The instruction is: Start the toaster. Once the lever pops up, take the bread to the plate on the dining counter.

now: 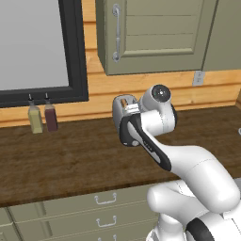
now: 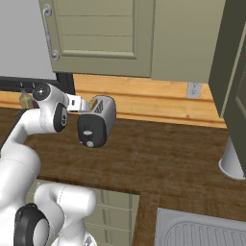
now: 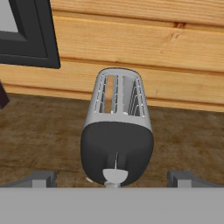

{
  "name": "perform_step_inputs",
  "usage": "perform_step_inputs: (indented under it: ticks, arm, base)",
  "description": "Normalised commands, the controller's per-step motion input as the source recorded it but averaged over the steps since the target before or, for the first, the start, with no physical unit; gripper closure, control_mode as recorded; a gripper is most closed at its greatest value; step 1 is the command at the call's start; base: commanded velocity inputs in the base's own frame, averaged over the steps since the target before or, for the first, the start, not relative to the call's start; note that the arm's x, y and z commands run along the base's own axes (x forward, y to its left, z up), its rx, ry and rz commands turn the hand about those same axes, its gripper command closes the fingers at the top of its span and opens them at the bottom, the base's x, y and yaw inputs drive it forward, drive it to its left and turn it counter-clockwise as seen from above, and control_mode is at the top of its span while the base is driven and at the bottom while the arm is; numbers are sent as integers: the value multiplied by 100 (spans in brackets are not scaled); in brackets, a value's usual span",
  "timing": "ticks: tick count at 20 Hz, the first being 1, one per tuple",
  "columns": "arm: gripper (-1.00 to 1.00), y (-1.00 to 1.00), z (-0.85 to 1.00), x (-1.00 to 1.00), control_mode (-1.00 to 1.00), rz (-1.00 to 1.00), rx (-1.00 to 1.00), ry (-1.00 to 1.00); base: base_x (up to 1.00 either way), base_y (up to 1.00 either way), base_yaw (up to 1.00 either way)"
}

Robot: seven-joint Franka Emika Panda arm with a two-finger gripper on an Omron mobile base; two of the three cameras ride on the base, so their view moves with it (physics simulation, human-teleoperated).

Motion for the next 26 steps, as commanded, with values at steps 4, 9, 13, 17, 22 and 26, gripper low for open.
perform_step_inputs:
  ticks: [4,9,13,17,22,26]
  arm:
    - [-100,0,0,0,-100,0,0,0]
    - [-100,0,0,0,-100,0,0,0]
    - [-100,0,0,0,-100,0,0,0]
    - [-100,0,0,0,-100,0,0,0]
    - [-100,0,0,0,-100,0,0,0]
    - [-100,0,0,0,-100,0,0,0]
  base:
    - [0,0,0]
    - [0,0,0]
    - [0,0,0]
    - [0,0,0]
    - [0,0,0]
    - [0,0,0]
